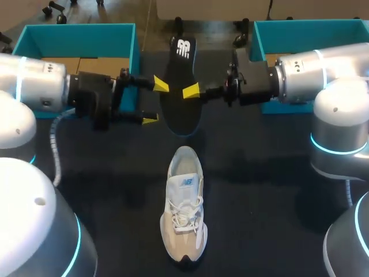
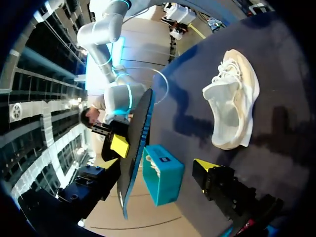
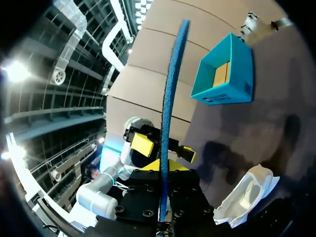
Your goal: Take the shoe out of the shoebox, open the shoe tongue, remove and reinsert the insole, then place the shoe into the shoebox
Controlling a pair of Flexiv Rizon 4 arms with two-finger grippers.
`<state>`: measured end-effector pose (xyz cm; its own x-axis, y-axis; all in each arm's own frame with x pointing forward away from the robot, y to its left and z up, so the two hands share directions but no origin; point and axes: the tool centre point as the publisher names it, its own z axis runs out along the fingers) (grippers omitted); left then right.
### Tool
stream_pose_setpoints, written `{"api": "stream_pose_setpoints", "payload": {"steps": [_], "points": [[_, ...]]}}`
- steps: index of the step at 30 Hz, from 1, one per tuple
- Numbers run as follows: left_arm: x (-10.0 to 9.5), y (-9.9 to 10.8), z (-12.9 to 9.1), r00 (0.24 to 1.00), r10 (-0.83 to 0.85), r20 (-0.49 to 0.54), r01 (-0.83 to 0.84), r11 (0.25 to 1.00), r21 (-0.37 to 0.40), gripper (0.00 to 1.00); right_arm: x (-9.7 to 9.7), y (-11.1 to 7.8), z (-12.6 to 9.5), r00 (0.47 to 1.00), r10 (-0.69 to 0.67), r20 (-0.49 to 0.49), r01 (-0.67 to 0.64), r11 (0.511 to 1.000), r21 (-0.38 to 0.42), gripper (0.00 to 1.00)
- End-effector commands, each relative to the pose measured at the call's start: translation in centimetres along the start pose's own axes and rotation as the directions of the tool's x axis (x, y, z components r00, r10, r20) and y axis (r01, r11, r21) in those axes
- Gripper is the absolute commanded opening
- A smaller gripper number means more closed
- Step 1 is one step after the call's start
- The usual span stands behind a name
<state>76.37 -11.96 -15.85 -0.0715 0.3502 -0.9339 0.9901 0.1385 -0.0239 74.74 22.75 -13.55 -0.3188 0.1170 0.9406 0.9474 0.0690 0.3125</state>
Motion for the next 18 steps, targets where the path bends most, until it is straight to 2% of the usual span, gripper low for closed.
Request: {"api": "stream_pose_setpoints", "payload": {"steps": [1,8,10,11,13,18], "points": [[-0.6,-1.3,-1.1,0.979,0.012,-0.201,-0.027,0.997,-0.069,1.00,0.1,-0.1,0.1,1.000,0.000,0.004,0.000,1.000,-0.001,0.00],[-0.6,-1.3,-1.1,0.979,0.012,-0.201,-0.027,0.997,-0.069,1.00,0.1,-0.1,0.1,1.000,0.000,0.004,0.000,1.000,-0.001,0.00],[-0.5,-1.2,-0.7,0.983,-0.036,-0.180,0.023,0.997,-0.072,1.00,0.1,-0.1,0.1,1.000,0.000,0.004,0.000,1.000,-0.001,0.00],[-0.5,-1.0,-0.7,0.982,-0.066,-0.176,0.054,0.996,-0.074,1.00,-0.2,0.0,0.2,1.000,0.003,0.020,-0.003,1.000,0.011,0.00],[-0.4,-0.6,-1.3,0.982,-0.125,-0.138,0.118,0.991,-0.061,1.00,-1.1,0.0,-0.3,1.000,0.001,-0.022,-0.001,1.000,0.007,0.00],[-0.3,-0.5,-3.1,0.957,-0.261,-0.130,0.250,0.964,-0.094,1.00,-3.0,-1.0,-2.9,0.999,-0.007,-0.052,0.006,1.000,-0.016,0.00]]}}
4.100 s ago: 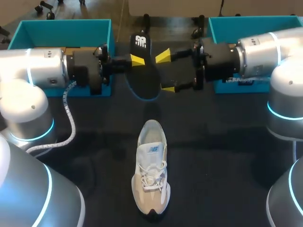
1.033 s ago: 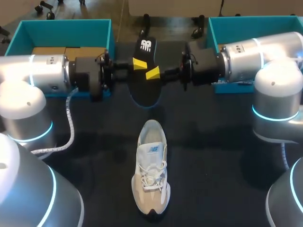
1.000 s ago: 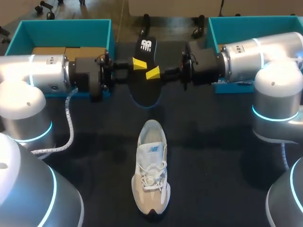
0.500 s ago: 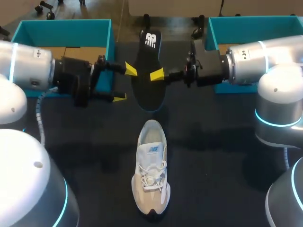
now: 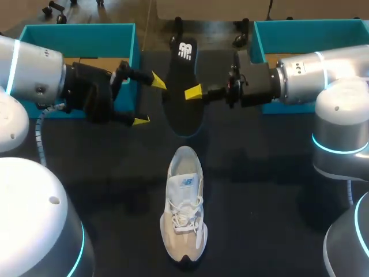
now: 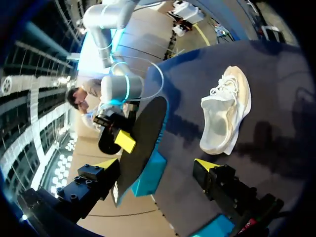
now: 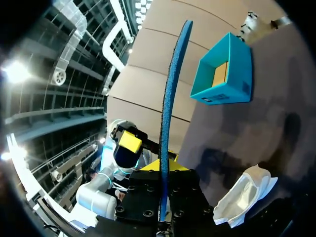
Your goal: Take the shoe out of the shoebox, open the shoe tongue, remove and reinsert the insole, then place the shoe into the shoebox
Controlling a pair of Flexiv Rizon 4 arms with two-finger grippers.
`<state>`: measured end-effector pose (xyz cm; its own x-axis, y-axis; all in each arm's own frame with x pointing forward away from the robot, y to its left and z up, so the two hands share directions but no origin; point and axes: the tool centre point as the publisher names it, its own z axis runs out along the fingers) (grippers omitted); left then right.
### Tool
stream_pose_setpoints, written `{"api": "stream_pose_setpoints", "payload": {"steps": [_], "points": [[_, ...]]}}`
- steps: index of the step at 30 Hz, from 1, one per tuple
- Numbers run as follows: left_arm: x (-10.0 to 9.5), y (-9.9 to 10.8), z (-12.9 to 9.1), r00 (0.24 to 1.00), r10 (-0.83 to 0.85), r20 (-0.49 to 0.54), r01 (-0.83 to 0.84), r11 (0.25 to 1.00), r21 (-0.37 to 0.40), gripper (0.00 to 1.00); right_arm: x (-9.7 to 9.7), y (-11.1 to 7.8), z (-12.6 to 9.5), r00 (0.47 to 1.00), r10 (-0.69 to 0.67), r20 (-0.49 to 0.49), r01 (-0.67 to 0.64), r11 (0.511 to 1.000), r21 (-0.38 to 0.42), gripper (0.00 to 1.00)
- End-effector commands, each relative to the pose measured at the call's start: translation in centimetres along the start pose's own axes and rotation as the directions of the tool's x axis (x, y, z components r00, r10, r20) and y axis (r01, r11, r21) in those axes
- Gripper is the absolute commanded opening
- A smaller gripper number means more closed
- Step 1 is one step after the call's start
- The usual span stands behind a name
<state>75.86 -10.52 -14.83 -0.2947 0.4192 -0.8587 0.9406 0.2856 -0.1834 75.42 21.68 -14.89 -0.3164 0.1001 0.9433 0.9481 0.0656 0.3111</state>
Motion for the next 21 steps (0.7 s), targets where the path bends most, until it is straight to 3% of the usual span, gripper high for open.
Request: {"api": "stream_pose_setpoints", "payload": {"steps": [1,4,18,20,21], "points": [[0.5,-0.1,-1.6,0.997,-0.076,-0.027,0.076,0.997,0.003,1.00,-1.6,-1.2,-2.5,0.999,-0.018,-0.046,0.017,1.000,-0.020,0.00],[0.6,0.0,-2.0,0.979,-0.164,-0.119,0.164,0.986,-0.011,1.00,-1.8,-1.5,-3.4,0.996,-0.061,-0.061,0.060,0.998,-0.019,0.00],[0.6,0.0,-2.0,0.979,-0.164,-0.119,0.164,0.986,-0.011,1.00,-1.8,-1.5,-3.4,0.996,-0.061,-0.061,0.060,0.998,-0.019,0.00],[1.8,0.2,-1.0,0.957,-0.274,-0.094,0.278,0.960,0.032,1.00,-2.0,-1.5,-3.3,0.996,-0.064,-0.056,0.063,0.998,-0.020,0.00],[2.3,0.3,-0.7,0.944,-0.314,-0.099,0.317,0.948,0.014,1.00,-2.4,-1.4,-3.4,0.997,-0.064,-0.047,0.063,0.998,-0.021,0.00]]}}
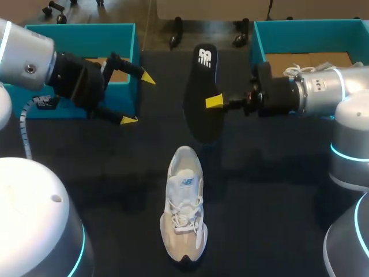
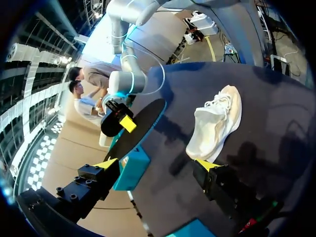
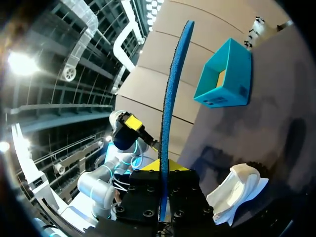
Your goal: Take the shoe out of the shoebox, open the shoe tongue, remove and reinsert the insole, then place the shoe into the shoebox
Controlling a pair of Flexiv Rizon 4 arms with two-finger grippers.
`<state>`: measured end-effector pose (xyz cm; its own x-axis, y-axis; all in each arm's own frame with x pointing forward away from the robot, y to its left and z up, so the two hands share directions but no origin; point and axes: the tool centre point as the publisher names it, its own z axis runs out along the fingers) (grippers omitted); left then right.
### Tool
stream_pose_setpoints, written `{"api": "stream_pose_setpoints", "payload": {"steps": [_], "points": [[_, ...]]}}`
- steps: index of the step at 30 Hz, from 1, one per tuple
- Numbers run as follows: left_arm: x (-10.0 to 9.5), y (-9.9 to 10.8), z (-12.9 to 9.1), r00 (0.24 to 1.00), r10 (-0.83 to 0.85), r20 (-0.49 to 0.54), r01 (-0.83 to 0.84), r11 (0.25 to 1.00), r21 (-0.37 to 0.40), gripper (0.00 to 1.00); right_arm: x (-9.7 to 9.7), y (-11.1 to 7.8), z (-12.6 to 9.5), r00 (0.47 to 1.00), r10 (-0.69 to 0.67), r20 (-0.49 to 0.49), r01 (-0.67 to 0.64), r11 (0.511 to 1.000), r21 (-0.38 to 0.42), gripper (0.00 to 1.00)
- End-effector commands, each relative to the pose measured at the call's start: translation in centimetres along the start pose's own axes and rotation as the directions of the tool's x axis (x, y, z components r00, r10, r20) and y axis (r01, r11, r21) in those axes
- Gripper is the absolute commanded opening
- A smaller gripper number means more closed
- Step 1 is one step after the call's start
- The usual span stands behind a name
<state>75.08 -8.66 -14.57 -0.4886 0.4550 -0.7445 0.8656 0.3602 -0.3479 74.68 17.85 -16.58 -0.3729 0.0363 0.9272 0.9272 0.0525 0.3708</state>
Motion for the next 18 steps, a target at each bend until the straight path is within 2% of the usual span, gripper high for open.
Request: {"api": "stream_pose_setpoints", "payload": {"steps": [1,2,6,9,10,11,18], "points": [[1.8,1.3,1.5,0.983,-0.185,0.014,0.184,0.982,0.035,1.00,-0.9,0.1,-0.1,1.000,-0.007,0.012,0.007,1.000,-0.013,0.00],[2.3,1.6,1.6,0.972,-0.235,0.015,0.234,0.971,0.058,1.00,-1.1,0.0,-0.4,1.000,-0.018,-0.004,0.018,1.000,-0.025,0.00],[3.8,1.7,1.8,0.932,-0.361,-0.033,0.362,0.931,0.046,1.00,-1.8,0.0,-1.2,0.994,-0.103,0.027,0.105,0.992,-0.070,0.00],[4.5,1.1,1.8,0.870,-0.482,-0.101,0.488,0.872,0.039,1.00,-2.5,-0.2,-1.2,0.982,-0.183,0.041,0.186,0.980,-0.064,0.00],[4.8,1.0,2.0,0.829,-0.539,-0.149,0.542,0.840,-0.024,1.00,-2.8,-0.3,-0.9,0.978,-0.198,0.065,0.202,0.977,-0.061,0.00],[5.0,0.8,2.4,0.782,-0.589,-0.202,0.568,0.808,-0.158,1.00,-3.0,-0.5,-0.7,0.976,-0.214,0.047,0.217,0.974,-0.067,0.00],[5.0,0.8,2.4,0.782,-0.589,-0.202,0.568,0.808,-0.158,1.00,-3.2,-0.7,-0.5,0.974,-0.219,0.049,0.223,0.972,-0.080,0.00]]}}
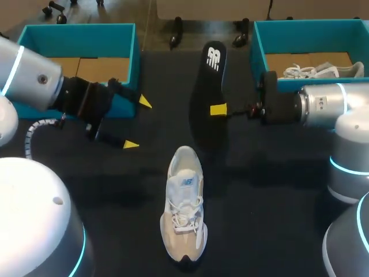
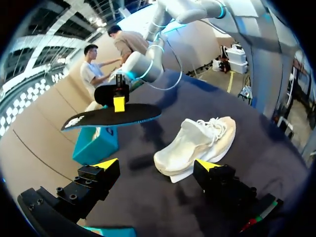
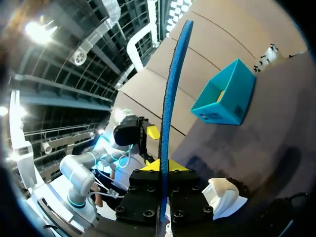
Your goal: Take the shoe out of the shoebox, open the shoe tongue, remove and reinsert the insole, then place the shoe into the shoebox
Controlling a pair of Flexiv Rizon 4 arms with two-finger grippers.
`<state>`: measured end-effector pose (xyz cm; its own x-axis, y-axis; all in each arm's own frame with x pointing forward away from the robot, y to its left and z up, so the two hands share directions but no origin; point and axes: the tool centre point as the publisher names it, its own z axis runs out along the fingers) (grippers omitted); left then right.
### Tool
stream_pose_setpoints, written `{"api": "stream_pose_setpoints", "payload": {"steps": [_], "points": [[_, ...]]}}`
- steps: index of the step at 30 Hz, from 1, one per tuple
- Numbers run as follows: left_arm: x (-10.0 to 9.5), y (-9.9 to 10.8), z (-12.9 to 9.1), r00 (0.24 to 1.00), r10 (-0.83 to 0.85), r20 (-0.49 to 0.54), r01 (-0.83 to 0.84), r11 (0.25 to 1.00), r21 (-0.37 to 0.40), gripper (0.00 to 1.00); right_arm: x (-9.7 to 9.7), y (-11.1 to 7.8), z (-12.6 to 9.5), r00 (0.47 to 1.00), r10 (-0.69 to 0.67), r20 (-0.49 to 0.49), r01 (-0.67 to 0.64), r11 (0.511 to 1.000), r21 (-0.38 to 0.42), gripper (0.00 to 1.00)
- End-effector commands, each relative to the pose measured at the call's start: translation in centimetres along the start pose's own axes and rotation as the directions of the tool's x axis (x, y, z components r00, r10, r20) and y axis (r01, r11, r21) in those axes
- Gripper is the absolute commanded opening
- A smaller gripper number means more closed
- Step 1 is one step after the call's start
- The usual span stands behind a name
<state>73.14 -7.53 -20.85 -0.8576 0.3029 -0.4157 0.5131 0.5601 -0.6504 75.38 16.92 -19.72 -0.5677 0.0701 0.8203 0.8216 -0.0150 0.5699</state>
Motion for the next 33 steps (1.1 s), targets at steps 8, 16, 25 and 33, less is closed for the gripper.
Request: {"api": "stream_pose_setpoints", "payload": {"steps": [8,16,25,33], "points": [[-0.9,-0.7,-0.2,0.987,-0.126,-0.104,0.113,0.986,-0.119,1.00,0.0,-0.2,0.3,1.000,-0.001,0.002,0.001,1.000,-0.006,0.00],[-0.3,-0.3,0.7,0.978,-0.174,-0.116,0.156,0.976,-0.152,1.00,-0.2,-0.3,0.8,0.999,-0.034,-0.012,0.034,0.999,-0.042,0.00],[2.7,1.2,1.5,0.917,-0.362,-0.169,0.319,0.918,-0.236,1.00,-1.5,-1.1,1.6,0.992,-0.122,0.037,0.125,0.988,-0.089,0.00],[2.7,1.2,1.5,0.917,-0.362,-0.169,0.319,0.918,-0.236,1.00,-1.5,-1.1,1.6,0.992,-0.122,0.037,0.125,0.988,-0.089,0.00]]}}
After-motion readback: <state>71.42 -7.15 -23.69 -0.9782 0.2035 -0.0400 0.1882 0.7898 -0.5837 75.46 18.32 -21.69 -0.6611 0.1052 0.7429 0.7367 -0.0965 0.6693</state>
